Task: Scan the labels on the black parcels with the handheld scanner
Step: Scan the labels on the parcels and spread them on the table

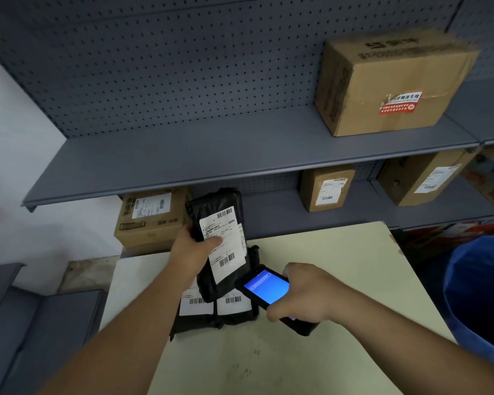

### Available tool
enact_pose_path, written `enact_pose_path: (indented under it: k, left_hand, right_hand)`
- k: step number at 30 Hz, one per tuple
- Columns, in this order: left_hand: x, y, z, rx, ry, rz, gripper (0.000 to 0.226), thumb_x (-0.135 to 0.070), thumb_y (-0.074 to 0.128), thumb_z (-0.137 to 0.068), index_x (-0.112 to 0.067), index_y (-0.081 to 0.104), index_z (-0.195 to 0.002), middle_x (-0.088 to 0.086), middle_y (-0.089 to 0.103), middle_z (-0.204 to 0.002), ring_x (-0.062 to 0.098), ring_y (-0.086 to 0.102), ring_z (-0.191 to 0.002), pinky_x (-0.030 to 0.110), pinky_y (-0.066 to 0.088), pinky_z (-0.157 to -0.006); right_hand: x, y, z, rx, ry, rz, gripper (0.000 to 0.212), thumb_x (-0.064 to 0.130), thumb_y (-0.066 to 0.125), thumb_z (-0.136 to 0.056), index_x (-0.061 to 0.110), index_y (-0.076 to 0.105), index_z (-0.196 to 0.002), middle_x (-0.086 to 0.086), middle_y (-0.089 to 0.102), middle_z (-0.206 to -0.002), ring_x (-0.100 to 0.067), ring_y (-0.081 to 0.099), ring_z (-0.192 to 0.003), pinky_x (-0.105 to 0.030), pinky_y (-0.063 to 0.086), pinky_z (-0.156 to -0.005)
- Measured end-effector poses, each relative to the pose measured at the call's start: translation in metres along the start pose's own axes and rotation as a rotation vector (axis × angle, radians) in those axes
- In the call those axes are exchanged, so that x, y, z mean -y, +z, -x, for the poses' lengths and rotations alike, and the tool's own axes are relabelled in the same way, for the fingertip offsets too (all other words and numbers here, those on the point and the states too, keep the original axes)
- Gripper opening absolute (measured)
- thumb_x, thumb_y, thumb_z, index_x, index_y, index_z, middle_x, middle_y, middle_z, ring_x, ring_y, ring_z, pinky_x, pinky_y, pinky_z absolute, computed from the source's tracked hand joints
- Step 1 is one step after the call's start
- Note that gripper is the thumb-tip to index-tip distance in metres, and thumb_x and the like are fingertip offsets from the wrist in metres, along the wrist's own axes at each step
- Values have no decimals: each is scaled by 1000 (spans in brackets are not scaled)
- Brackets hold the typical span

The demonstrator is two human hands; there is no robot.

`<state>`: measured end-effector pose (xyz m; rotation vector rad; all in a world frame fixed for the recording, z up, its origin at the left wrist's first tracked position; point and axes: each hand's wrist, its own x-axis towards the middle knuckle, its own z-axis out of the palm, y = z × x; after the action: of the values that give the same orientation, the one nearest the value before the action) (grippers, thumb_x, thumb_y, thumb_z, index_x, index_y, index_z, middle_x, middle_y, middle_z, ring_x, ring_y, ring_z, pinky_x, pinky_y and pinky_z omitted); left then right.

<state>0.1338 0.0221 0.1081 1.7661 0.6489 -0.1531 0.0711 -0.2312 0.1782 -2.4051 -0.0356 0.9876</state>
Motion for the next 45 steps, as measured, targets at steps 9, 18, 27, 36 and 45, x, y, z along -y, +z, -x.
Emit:
enact_pose_path:
  k: [9,18,27,36,45]
  left_hand:
    - [1,-8,2,8,13,34,47,-15,86,-83,-20,67,-126,1,79,-115,23,77,-101,51,62,-93]
    - [5,-13,4,9,13,28,38,-15,85,-84,-21,68,-117,0,79,-111,22,77,-98,40,61,-83]
    - [10,-12,5,21,7,32,51,-19,87,-81,-19,65,-127,2,79,-116,23,77,-102,49,62,-91]
    - [19,2,-2,36,0,25,47,-21,85,-83,-20,67,-126,2,79,-114,23,77,-99,43,62,-88]
    - [34,49,-4,94,-38,47,31,-16,81,-89,-22,64,-115,-4,72,-101,12,68,-85,30,51,-69]
  right_hand:
    - [5,4,4,-16,-2,9,54,50,82,-62,21,57,-100,-1,72,-100,-23,72,-98,-32,48,-66]
    - [7,9,6,-28,-7,26,52,47,82,-64,20,55,-100,0,71,-99,-21,70,-91,-32,47,-65]
    - [2,12,6,-15,7,14,52,46,82,-64,21,54,-101,-1,71,-100,-21,72,-96,-32,49,-66]
    - [-11,9,3,-18,25,-4,55,45,83,-65,22,54,-106,0,68,-102,-21,72,-97,-35,56,-73]
    - [-52,1,-1,-54,92,-49,54,43,82,-65,21,53,-104,1,65,-102,-21,71,-96,-34,54,-69]
